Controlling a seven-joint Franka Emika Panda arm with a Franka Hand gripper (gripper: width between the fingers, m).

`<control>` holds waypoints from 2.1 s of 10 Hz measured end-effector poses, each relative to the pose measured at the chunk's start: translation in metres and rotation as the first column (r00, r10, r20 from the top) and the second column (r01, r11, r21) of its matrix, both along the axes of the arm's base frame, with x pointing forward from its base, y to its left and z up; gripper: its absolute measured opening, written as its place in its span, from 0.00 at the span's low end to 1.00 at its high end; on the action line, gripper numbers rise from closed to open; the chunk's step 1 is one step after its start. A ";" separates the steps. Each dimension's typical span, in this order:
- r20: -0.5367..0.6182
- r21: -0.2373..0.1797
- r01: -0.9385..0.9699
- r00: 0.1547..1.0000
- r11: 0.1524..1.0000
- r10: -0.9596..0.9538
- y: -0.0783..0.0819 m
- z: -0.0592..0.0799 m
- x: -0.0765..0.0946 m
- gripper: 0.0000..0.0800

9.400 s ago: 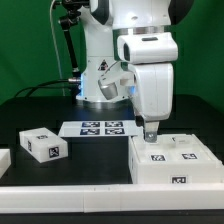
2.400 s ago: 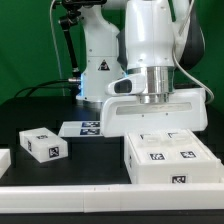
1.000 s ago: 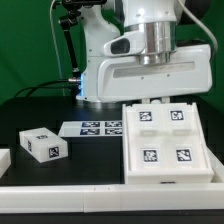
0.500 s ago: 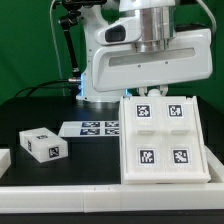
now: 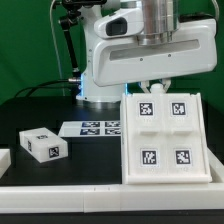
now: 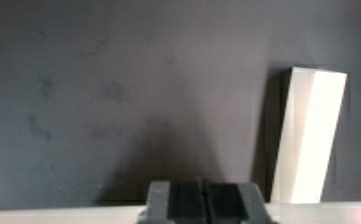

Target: Assemble cabinet

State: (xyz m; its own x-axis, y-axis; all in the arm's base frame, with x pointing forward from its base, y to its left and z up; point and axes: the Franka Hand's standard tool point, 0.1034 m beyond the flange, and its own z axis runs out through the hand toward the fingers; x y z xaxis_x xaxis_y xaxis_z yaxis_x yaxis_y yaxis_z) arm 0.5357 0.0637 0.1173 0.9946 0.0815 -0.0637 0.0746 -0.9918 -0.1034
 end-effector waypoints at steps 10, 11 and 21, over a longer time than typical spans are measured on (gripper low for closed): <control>0.008 0.013 -0.004 1.000 1.000 0.004 0.002 0.024 0.030 0.00; 0.008 0.013 -0.004 1.000 1.000 0.004 0.003 0.024 0.030 0.00; 0.005 -0.018 -0.141 0.990 0.990 0.141 -0.058 -0.023 -0.049 1.00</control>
Offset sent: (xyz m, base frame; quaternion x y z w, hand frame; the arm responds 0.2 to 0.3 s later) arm 0.0048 0.0126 0.0284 -0.0150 0.0092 -0.0028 0.9998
